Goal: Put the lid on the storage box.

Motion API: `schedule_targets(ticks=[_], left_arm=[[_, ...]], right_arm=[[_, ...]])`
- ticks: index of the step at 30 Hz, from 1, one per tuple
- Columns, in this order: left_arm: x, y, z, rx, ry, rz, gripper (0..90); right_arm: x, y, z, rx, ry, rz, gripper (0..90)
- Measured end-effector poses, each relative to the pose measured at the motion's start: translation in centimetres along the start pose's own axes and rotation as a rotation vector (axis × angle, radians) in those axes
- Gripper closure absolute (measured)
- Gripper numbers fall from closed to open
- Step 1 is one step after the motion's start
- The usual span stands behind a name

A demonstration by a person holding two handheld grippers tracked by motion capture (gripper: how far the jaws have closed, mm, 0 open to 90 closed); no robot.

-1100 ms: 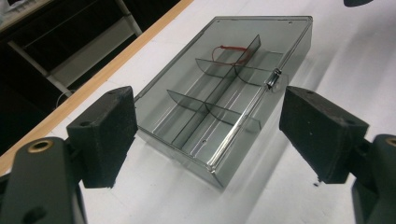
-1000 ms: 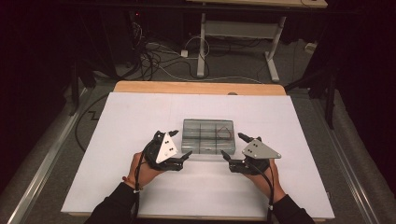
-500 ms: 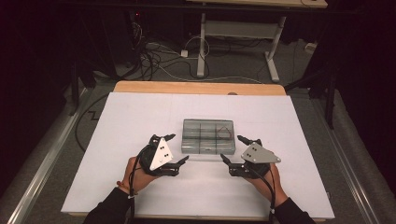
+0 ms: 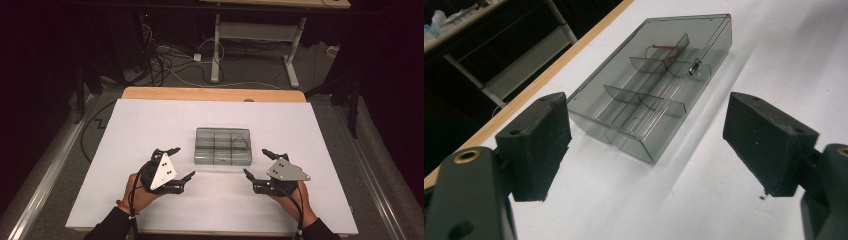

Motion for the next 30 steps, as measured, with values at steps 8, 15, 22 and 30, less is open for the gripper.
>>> schedule_targets(ticks=[8, 15, 22, 30], left_arm=[[-1.1, 0.0, -1.6, -0.005, 0.013, 0.007, 18.6], [-2.0, -0.1, -2.8, -0.008, 0.01, 0.008, 18.6], [-2.6, 0.0, -4.3, -0.014, 0.035, 0.029, 18.6], [-3.0, -0.2, -6.0, -0.038, 0.063, 0.03, 18.6]], right_arm=[[-1.0, -0.4, -0.8, 0.002, 0.007, -0.015, 18.6], [-1.7, -0.7, -1.4, 0.005, 0.003, -0.028, 18.4], [-2.5, -1.3, -2.4, 0.007, 0.006, -0.036, 18.4], [-3.5, -2.3, -3.9, 0.015, 0.007, -0.059, 18.4]])
Point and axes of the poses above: each handheld gripper's, and its own axes: x roughly forward along the jaws, z roughly out of its top, y roughly to its left, the point moved 8 cm from there along x, roughly forward along the jaws, and after that the axes turned 5 degrees about x, right-handed, at the moved point
